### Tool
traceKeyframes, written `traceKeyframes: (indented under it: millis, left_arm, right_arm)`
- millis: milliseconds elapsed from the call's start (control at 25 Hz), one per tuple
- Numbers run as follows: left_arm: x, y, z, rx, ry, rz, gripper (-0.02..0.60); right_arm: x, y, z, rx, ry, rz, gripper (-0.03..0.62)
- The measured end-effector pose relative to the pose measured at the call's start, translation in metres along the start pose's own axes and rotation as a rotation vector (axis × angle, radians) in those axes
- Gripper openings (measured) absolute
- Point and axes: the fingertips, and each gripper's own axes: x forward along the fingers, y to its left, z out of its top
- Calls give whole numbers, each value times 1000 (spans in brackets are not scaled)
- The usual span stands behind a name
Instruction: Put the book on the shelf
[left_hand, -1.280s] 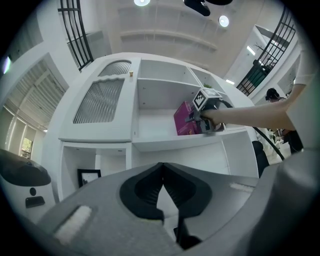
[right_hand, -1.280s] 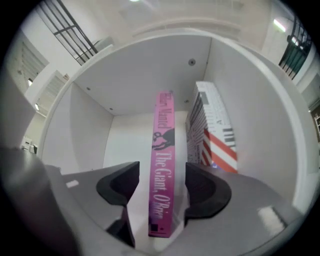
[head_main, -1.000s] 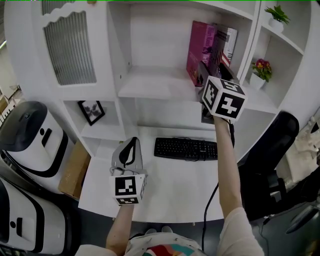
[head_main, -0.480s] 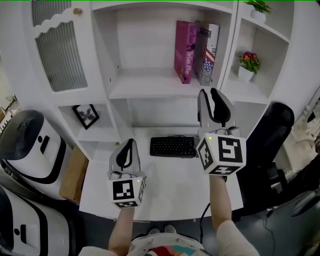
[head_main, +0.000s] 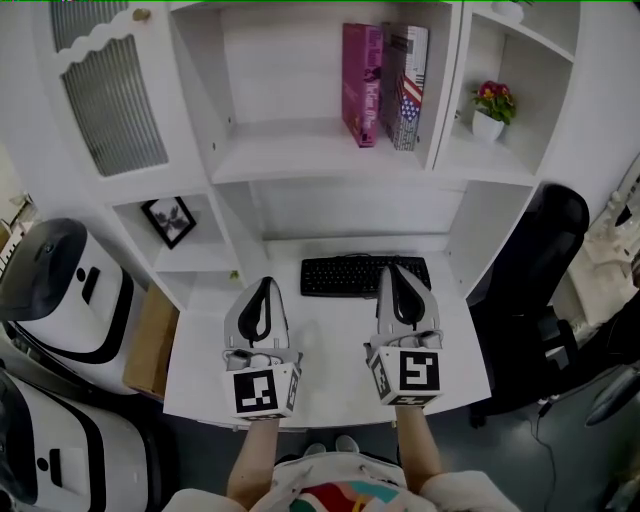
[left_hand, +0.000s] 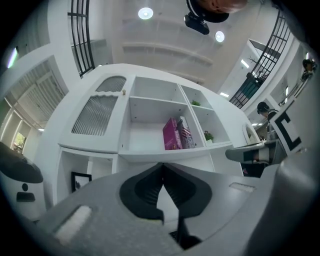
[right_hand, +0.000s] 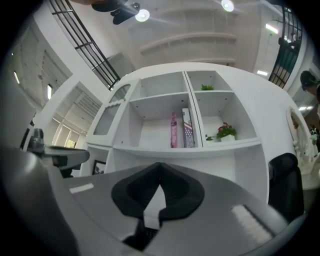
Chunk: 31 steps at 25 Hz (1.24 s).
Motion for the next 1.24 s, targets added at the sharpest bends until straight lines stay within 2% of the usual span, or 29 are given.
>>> traceKeyframes:
  millis: [120, 240, 480, 960, 1240]
  left_arm:
    - [-1, -5, -9, -4, 16, -11, 3]
    - [0, -8, -13, -7, 30, -19, 3]
    - [4, -10, -19, -12, 34, -23, 3]
    - [9, -4, -33, -30, 57, -5, 3]
    - [11, -4, -33, -36, 59, -6, 3]
  right_arm:
    - [-16, 3, -30, 39, 53, -4, 2]
    - [-20, 8, -43, 36, 83, 13, 2]
    - [-17, 7, -39, 30, 66, 17, 2]
    - [-12, 19, -53, 36, 102, 51, 2]
    - [-13, 15, -55, 30, 109, 44, 2]
